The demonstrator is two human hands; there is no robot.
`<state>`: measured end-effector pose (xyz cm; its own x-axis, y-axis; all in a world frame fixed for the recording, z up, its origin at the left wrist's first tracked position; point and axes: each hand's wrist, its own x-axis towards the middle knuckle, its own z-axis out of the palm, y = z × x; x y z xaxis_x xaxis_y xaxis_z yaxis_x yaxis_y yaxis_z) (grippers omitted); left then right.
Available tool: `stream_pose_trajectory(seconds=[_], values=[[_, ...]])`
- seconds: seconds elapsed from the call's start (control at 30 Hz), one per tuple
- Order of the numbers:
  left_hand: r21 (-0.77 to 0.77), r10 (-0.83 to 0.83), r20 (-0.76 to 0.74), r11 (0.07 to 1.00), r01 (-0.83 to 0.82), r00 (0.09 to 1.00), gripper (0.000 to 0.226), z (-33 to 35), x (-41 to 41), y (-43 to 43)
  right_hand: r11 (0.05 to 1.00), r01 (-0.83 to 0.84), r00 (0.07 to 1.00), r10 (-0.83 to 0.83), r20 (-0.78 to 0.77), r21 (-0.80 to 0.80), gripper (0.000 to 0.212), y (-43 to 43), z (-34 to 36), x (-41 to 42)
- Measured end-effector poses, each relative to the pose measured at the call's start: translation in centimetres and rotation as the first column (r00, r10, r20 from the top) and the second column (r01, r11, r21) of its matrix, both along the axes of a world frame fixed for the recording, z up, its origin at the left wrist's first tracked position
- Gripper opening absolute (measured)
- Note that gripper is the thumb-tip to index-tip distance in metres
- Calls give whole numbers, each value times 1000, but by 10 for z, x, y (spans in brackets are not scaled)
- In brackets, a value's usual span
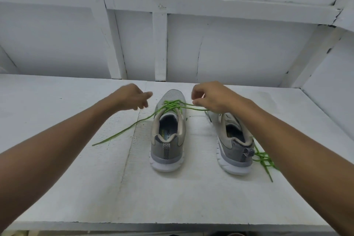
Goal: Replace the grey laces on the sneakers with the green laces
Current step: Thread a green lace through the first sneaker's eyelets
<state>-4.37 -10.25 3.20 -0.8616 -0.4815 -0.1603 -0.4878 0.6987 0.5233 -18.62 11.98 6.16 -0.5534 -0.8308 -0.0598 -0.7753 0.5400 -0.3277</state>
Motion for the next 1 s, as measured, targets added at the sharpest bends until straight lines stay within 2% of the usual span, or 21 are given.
stream_pose_trajectory(seconds=[0.07,0.1,0.2,0.27,0.4,0.47,0.53,0.6,0.8,0.83,0.87,0.93,1.0], values=[[149,8,112,989,-25,994,59,-7,-4,17,998,-48,997,51,63,-52,11,-3,-6,9],[166,20,128,985,-41,992,62,-12,-7,25,997,-49,996,53,69,-62,13,-4,-10,12],[68,137,75,988,-142,988,66,-22,-16,36,996,-34,997,39,65,-86,10,-8,-23,16],[75,204,30,976,-205,979,57,-23,-19,38,995,-21,998,27,60,-99,9,-8,-30,16],[271,232,-83,941,-202,969,24,-24,-19,38,991,21,998,-13,61,-133,7,-10,-37,20],[220,260,-128,948,-228,957,21,-24,-16,38,991,30,999,-26,36,-127,8,-11,-38,21],[81,268,-144,963,-259,953,26,-25,-13,36,997,25,1000,-26,-13,-78,10,-11,-39,21],[13,266,-142,964,-267,954,29,-25,-10,34,1000,11,999,-12,-38,-23,10,-11,-38,20],[103,298,-191,954,-283,935,22,-31,-6,37,988,-98,988,82,132,122,8,0,-14,10],[135,313,-203,948,-290,928,19,-32,-5,37,992,-103,968,83,236,74,9,2,-10,7],[170,327,-218,941,-294,920,16,-33,-5,37,996,-84,910,89,405,-30,12,4,-7,5],[273,366,-271,916,-294,890,12,-34,-6,37,964,69,672,146,726,-257,18,3,-6,0],[504,465,-330,823,-264,821,11,-35,-9,38,902,219,490,229,841,-373,22,-2,-9,-1]])
